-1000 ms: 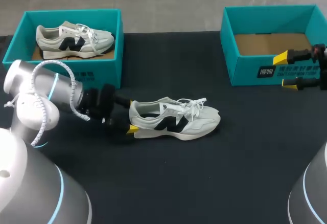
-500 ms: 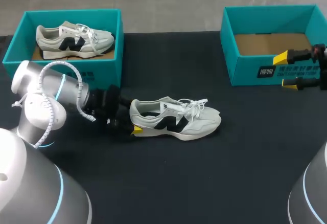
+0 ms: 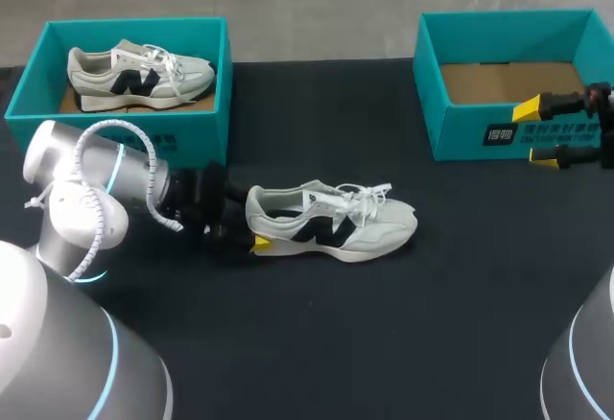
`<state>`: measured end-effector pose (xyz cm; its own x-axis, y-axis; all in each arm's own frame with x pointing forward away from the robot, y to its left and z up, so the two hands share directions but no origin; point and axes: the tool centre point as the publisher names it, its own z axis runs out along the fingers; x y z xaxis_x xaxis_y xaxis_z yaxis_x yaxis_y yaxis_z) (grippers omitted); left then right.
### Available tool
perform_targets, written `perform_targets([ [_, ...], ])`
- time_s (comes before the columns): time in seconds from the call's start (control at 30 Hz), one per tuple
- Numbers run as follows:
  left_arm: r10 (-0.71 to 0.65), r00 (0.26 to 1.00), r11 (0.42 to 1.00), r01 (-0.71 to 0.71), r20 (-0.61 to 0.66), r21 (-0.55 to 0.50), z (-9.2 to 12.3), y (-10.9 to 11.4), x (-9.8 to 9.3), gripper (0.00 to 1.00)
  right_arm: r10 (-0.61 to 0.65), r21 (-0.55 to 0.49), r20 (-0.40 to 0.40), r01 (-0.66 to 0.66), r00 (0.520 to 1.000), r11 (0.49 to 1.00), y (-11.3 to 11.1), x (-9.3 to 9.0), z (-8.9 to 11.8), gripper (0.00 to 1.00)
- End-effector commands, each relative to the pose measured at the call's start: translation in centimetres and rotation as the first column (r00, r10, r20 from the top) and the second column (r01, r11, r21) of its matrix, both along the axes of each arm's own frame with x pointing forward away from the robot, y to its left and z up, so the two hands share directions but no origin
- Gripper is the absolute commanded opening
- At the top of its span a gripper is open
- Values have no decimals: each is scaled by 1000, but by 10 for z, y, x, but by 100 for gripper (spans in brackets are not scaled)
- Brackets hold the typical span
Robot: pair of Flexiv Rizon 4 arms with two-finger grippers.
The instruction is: Take the shoe out of the shoebox, open the shoe tongue, remove and reinsert the insole, then place the shoe into the shoebox
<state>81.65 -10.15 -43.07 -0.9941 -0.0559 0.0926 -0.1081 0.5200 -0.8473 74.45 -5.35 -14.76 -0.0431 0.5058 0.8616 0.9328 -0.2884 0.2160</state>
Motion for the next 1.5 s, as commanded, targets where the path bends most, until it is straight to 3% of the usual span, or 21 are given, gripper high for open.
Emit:
perform_targets([
  [0.03,-15,1000,1000,15,-7,-4,-1,-1,-3,0,-2,-4,-2,2,1000,1000,0,-1,0,100],
  [0.73,-15,1000,1000,15,-7,-4,-1,-1,-3,0,-2,-4,-2,2,1000,1000,0,-1,0,100],
  [0.9,-15,1000,1000,15,-7,-4,-1,-1,-3,0,11,-129,18,-9,1000,992,35,18,1,100],
  [1.07,-15,1000,1000,15,-7,-4,-1,-1,-3,0,-16,-186,34,22,999,982,60,31,-6,100],
  [1.5,-15,1000,1000,15,-7,-4,-1,-1,-3,0,-43,-502,25,50,999,864,123,40,-32,100],
])
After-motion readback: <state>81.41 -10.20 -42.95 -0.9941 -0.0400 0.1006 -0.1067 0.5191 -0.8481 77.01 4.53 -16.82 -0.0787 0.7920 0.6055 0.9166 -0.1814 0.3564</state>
